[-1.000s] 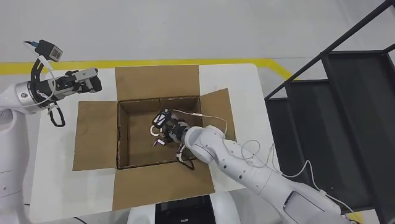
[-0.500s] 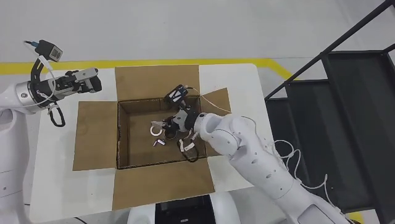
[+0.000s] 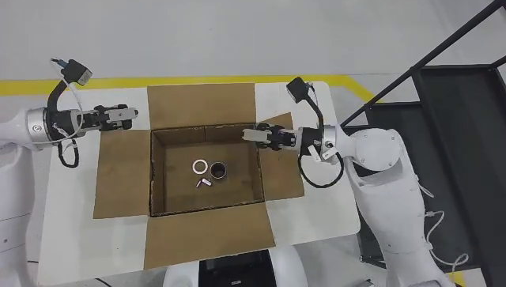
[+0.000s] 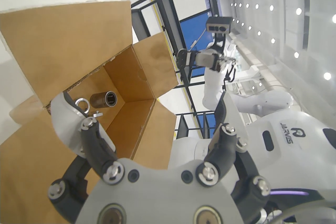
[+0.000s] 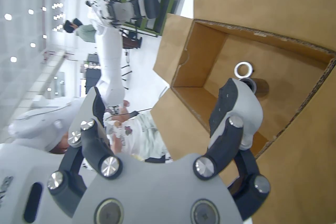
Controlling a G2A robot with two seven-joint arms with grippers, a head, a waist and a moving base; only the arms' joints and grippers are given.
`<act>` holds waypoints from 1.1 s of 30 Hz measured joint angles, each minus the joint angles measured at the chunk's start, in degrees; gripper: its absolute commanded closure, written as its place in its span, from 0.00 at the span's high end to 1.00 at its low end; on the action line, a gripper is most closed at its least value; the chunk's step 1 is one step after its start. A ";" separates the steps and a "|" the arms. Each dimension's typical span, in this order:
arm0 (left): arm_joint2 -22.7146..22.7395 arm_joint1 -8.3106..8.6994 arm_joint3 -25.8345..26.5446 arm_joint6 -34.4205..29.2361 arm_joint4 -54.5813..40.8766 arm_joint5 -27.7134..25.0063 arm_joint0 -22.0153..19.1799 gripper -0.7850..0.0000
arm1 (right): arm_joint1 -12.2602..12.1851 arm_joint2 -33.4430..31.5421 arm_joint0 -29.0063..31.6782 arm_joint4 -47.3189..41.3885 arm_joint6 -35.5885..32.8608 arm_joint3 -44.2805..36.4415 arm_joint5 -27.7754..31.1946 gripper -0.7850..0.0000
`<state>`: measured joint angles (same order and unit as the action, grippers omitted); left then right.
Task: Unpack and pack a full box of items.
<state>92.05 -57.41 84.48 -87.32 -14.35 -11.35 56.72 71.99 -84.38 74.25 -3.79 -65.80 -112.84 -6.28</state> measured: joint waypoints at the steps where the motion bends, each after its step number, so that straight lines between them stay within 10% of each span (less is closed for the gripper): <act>1: -0.16 0.14 -0.56 -0.64 -0.88 0.04 -0.05 1.00 | -0.15 -1.97 0.56 -3.49 -0.40 0.08 -1.03 1.00; 12: -1.37 4.13 -5.12 -0.68 -0.16 -0.52 1.84 1.00 | -1.47 -15.07 5.33 -17.54 -0.27 1.65 -6.69 1.00; 33: 0.21 4.71 -6.80 7.10 2.90 -0.87 3.90 1.00 | -1.81 -19.20 8.23 -26.19 4.09 4.70 -12.33 1.00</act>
<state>92.26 -52.71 77.68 -80.22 -11.45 -12.22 60.62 70.18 -103.57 82.48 -29.98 -61.71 -108.14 -18.61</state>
